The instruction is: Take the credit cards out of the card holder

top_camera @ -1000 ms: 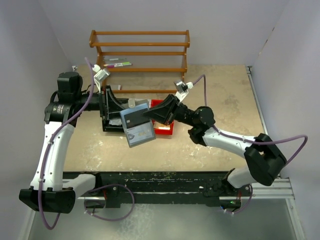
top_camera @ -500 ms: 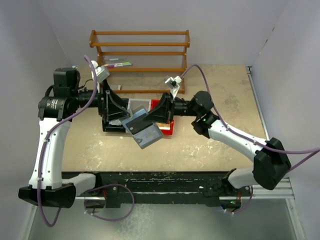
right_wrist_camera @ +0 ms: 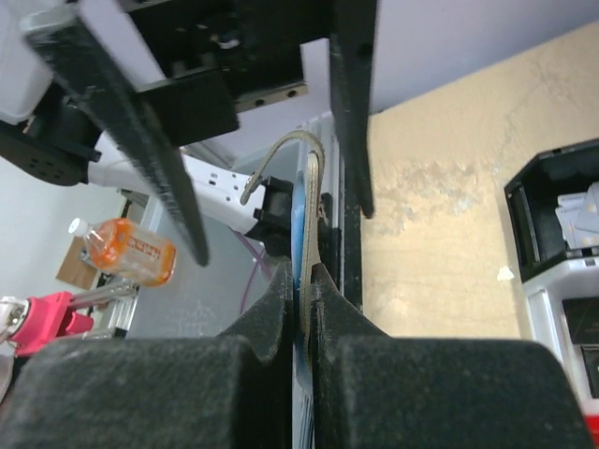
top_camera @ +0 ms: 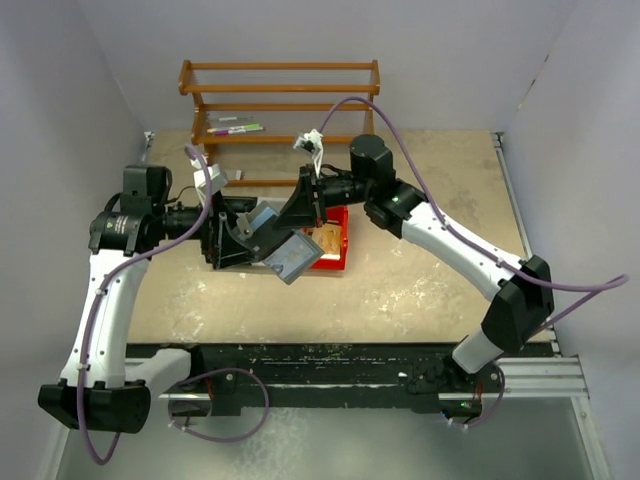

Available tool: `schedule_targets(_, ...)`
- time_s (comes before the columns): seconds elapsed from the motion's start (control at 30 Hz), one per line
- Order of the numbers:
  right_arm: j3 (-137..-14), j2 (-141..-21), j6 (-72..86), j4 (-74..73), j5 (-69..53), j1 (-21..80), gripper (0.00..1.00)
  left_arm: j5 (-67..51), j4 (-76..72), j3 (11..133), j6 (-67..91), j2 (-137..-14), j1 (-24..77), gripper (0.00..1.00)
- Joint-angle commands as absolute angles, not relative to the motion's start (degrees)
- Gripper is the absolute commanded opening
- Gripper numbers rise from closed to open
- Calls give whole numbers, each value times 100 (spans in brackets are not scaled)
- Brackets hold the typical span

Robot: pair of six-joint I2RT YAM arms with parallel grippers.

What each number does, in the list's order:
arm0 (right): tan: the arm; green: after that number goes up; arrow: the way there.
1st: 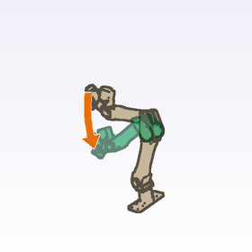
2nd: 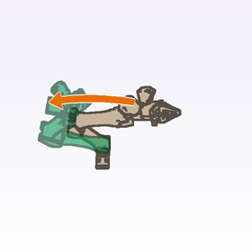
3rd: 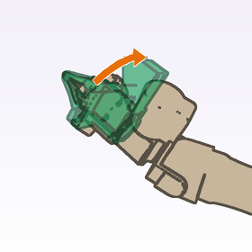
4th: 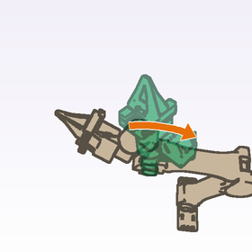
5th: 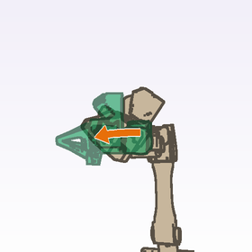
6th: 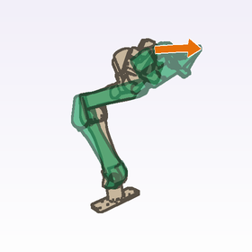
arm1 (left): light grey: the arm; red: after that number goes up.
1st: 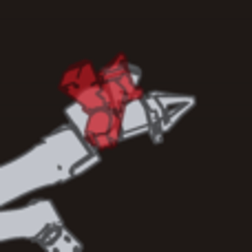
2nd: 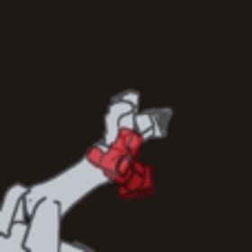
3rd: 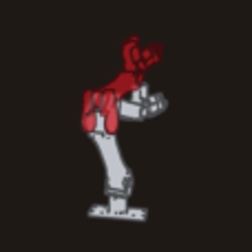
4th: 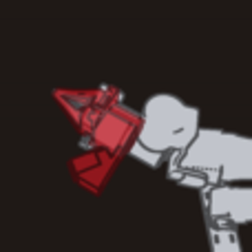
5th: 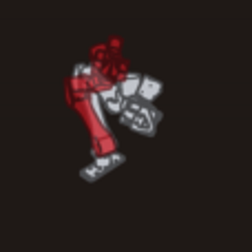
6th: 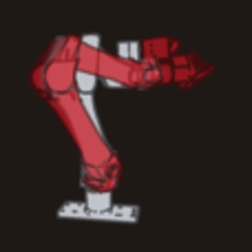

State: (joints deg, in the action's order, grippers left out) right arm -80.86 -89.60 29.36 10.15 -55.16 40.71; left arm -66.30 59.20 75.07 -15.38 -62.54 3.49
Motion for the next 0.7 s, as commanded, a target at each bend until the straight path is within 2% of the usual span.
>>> schedule_targets(0.0, -8766, -9072, 2313, -12, -5532, 4061, 0, -7102, 6155, 7286, -2289, -5920, 349, 95)
schedule_targets(0.3, -9158, -9413, 2154, -401, -5472, 4372, 0, -5990, 4550, 6585, -1259, -5605, 352, 82)
schedule_targets(0.47, -9211, -9431, 1950, -563, -5484, 4482, 0, -6177, 4535, 6601, -1195, -5781, 352, 78)
schedule_targets(0.53, -9245, -9450, 1935, -570, -5508, 4491, 0, -6428, 4574, 6586, -1146, -5873, 354, 66)
schedule_targets(0.57, -9272, -9467, 1940, -567, -5515, 4491, 0, -6592, 4634, 6583, -1143, -5960, 352, 54)
schedule_targets(0.67, -9288, -9533, 2043, -438, -5629, 4491, 0, -7077, 4838, 6588, -1104, -6175, 352, 39)
